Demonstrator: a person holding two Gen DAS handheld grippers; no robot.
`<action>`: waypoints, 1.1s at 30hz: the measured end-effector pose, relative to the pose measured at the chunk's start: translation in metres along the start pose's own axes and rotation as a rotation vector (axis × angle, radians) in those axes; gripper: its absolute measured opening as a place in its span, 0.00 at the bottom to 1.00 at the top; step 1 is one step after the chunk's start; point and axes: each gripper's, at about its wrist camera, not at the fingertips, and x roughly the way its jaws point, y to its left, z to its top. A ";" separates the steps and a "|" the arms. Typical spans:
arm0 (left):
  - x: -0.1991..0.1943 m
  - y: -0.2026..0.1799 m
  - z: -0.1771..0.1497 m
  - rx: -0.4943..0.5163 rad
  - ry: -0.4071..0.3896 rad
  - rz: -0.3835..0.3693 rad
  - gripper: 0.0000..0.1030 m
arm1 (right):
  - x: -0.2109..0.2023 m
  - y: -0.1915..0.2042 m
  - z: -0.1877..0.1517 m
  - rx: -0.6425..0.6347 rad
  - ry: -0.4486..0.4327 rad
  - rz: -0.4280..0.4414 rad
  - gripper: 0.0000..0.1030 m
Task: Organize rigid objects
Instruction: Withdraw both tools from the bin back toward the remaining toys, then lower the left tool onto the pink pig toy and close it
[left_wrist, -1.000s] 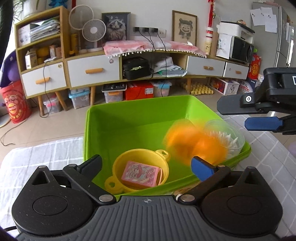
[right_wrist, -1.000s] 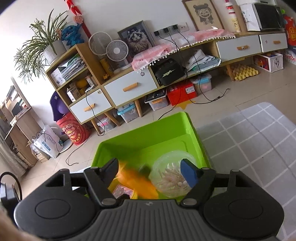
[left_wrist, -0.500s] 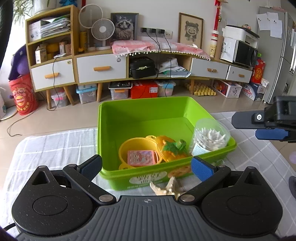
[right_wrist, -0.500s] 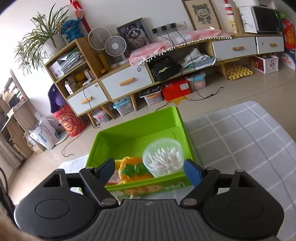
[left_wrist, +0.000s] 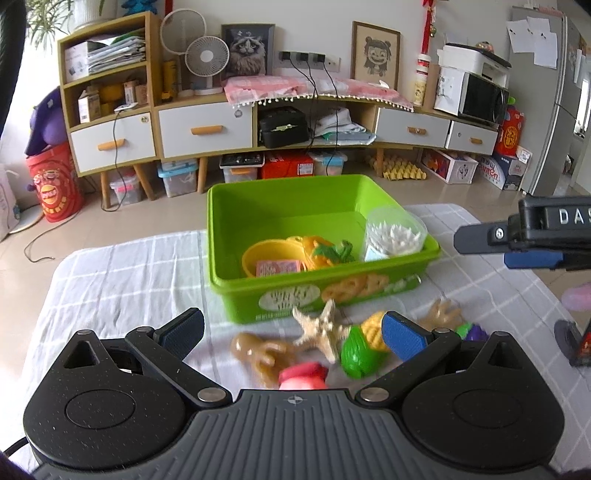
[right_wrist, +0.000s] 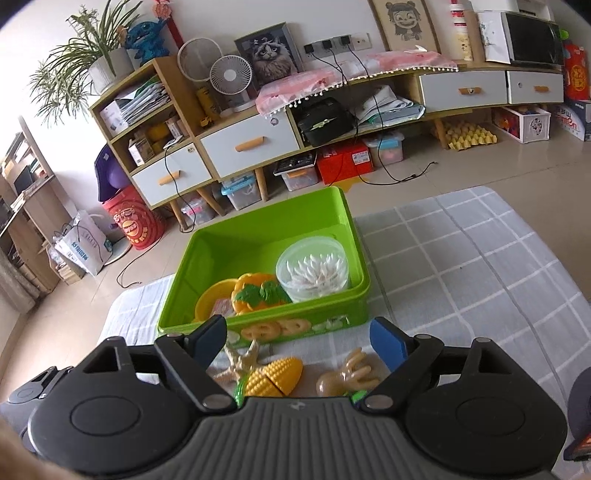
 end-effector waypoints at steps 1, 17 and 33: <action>-0.002 0.000 -0.003 0.004 -0.001 0.003 0.98 | -0.001 0.000 -0.002 -0.005 0.000 0.004 0.73; -0.018 0.002 -0.059 0.110 -0.001 0.014 0.98 | -0.006 -0.018 -0.039 -0.147 0.030 -0.038 0.76; -0.006 -0.016 -0.094 0.152 0.103 -0.091 0.98 | 0.018 -0.033 -0.093 -0.283 0.260 -0.119 0.77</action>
